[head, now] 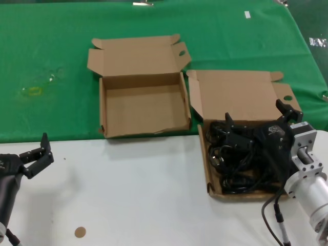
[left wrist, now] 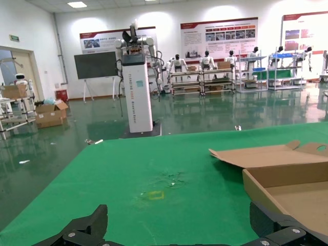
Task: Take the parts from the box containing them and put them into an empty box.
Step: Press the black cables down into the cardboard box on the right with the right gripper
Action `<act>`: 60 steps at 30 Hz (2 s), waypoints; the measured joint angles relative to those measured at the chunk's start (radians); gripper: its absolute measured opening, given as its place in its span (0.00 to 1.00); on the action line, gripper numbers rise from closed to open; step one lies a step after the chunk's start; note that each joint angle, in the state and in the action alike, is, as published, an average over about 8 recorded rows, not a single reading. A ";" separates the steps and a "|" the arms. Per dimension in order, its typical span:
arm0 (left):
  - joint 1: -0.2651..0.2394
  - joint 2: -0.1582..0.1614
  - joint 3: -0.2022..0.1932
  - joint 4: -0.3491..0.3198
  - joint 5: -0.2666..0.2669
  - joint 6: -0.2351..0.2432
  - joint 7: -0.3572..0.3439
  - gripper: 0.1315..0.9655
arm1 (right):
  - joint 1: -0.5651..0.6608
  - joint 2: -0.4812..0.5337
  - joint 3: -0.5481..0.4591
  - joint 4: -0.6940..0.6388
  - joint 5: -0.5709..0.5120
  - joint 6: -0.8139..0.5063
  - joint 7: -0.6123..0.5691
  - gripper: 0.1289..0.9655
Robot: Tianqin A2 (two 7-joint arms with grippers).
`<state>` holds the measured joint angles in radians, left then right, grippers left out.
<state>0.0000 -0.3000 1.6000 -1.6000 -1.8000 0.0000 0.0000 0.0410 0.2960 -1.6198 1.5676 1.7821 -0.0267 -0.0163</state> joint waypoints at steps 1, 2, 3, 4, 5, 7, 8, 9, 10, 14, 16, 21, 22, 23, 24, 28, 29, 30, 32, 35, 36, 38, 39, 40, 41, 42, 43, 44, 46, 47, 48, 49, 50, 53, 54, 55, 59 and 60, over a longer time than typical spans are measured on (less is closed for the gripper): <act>0.000 0.000 0.000 0.000 0.000 0.000 0.000 1.00 | 0.000 0.000 0.000 0.000 0.000 0.000 0.000 1.00; 0.000 0.000 0.000 0.000 0.000 0.000 0.000 1.00 | 0.000 0.000 0.000 0.000 0.000 0.000 0.000 1.00; 0.000 0.000 0.000 0.000 0.000 0.000 0.000 1.00 | 0.000 0.000 0.000 0.000 0.000 0.000 0.000 1.00; 0.000 0.000 0.000 0.000 0.000 0.000 0.000 1.00 | 0.000 0.000 0.000 0.000 0.000 0.000 0.000 1.00; 0.000 0.000 0.000 0.000 0.000 0.000 0.000 1.00 | 0.000 0.000 0.000 0.000 0.000 0.000 0.000 1.00; 0.000 0.000 0.000 0.000 0.000 0.000 0.000 1.00 | 0.000 0.000 0.000 0.000 0.000 0.000 0.000 1.00; 0.000 0.000 0.000 0.000 0.000 0.000 0.000 1.00 | 0.000 0.000 0.000 0.000 0.000 0.000 0.000 1.00; 0.000 0.000 0.000 0.000 0.000 0.000 0.000 1.00 | 0.000 0.000 0.000 0.000 0.000 0.000 0.000 1.00; 0.000 0.000 0.000 0.000 0.000 0.000 0.000 1.00 | 0.000 0.000 0.000 0.000 0.000 0.000 0.000 1.00; 0.000 0.000 0.000 0.000 0.000 0.000 0.000 1.00 | 0.000 0.000 0.000 0.000 0.000 0.000 0.000 1.00; 0.000 0.000 0.000 0.000 0.000 0.000 0.000 1.00 | 0.000 0.000 0.000 0.000 0.000 0.000 0.000 1.00; 0.000 0.000 0.000 0.000 0.000 0.000 0.000 0.99 | 0.000 0.000 0.000 0.000 0.000 0.000 0.000 1.00; 0.000 0.000 0.000 0.000 0.000 0.000 0.000 0.98 | 0.000 0.000 0.000 0.000 0.000 0.000 0.000 1.00; 0.000 0.000 0.000 0.000 0.000 0.000 0.000 0.97 | 0.000 0.000 0.000 0.000 0.000 0.000 0.000 1.00; 0.000 0.000 0.000 0.000 0.000 0.000 0.000 0.97 | 0.000 0.000 0.000 0.000 0.000 0.000 0.000 1.00; 0.000 0.000 0.000 0.000 0.000 0.000 0.000 0.95 | 0.000 0.000 0.000 0.000 0.000 0.000 0.000 1.00; 0.000 0.000 0.000 0.000 0.000 0.000 0.000 0.95 | 0.000 0.000 0.000 0.000 0.000 0.000 0.000 1.00; 0.000 0.000 0.000 0.000 0.000 0.000 0.000 0.95 | 0.000 0.000 0.000 0.000 0.000 0.000 0.000 1.00; 0.000 0.000 0.000 0.000 0.000 0.000 0.000 0.93 | 0.000 0.001 -0.001 0.000 0.001 0.000 0.001 1.00; 0.000 0.000 0.000 0.000 0.000 0.000 0.000 0.88 | 0.001 0.004 -0.003 -0.002 0.003 -0.001 0.004 1.00; 0.000 0.000 0.000 0.000 0.000 0.000 0.000 0.86 | 0.001 0.006 -0.004 -0.002 0.004 -0.002 0.005 1.00; 0.000 0.000 0.000 0.000 0.000 0.000 0.000 0.82 | 0.002 0.009 -0.007 -0.003 0.006 -0.002 0.008 1.00; 0.000 0.000 0.000 0.000 0.000 0.000 0.000 0.81 | 0.002 0.011 -0.009 -0.003 0.007 -0.002 0.010 1.00; 0.000 0.000 0.000 0.000 0.000 0.000 0.000 0.81 | 0.002 0.013 -0.011 -0.004 0.008 -0.001 0.012 1.00; 0.000 0.000 0.000 0.000 0.000 0.000 0.000 0.78 | 0.002 0.016 -0.014 -0.004 0.009 0.000 0.013 1.00; 0.000 0.000 0.000 0.000 0.000 0.000 0.000 0.75 | 0.003 0.020 -0.017 -0.004 0.010 0.001 0.015 1.00; 0.000 0.000 0.000 0.000 0.000 0.000 0.000 0.72 | 0.003 0.025 -0.022 -0.003 0.011 0.002 0.017 1.00; 0.000 0.000 0.000 0.000 0.000 0.000 0.000 0.69 | 0.004 0.032 -0.027 -0.003 0.013 0.004 0.019 1.00; 0.000 0.000 0.000 0.000 0.000 0.000 0.000 0.64 | 0.007 0.051 -0.042 0.000 0.018 0.008 0.026 1.00; 0.000 0.000 0.000 0.000 0.000 0.000 0.000 0.61 | 0.009 0.065 -0.052 0.002 0.022 0.010 0.030 1.00; 0.000 0.000 0.000 0.000 0.000 0.000 0.000 0.58 | 0.012 0.080 -0.063 0.005 0.027 0.013 0.034 1.00; 0.000 0.000 0.000 0.000 0.000 0.000 0.000 0.58 | 0.016 0.099 -0.077 0.008 0.033 0.016 0.039 1.00; 0.000 0.000 0.000 0.000 0.000 0.000 0.000 0.55 | 0.020 0.121 -0.091 0.012 0.040 0.019 0.046 1.00; 0.000 0.000 0.000 0.000 0.000 0.000 0.000 0.45 | 0.041 0.198 -0.141 0.023 0.066 0.026 0.067 1.00; 0.000 0.000 0.000 0.000 0.000 0.000 0.000 0.41 | 0.049 0.226 -0.158 0.026 0.074 0.027 0.075 1.00; 0.000 0.000 0.000 0.000 0.000 0.000 0.000 0.38 | 0.059 0.256 -0.177 0.030 0.082 0.026 0.084 1.00; 0.000 0.000 0.000 0.000 0.000 0.000 -0.001 0.32 | 0.106 0.376 -0.243 0.035 0.102 0.006 0.127 1.00; 0.000 0.000 0.000 0.000 0.000 0.000 -0.001 0.32 | 0.119 0.404 -0.256 0.034 0.102 -0.005 0.139 1.00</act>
<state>0.0000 -0.3000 1.6001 -1.6000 -1.7999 0.0000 -0.0007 0.1600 0.7001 -1.8763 1.6020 1.8838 -0.0318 0.1227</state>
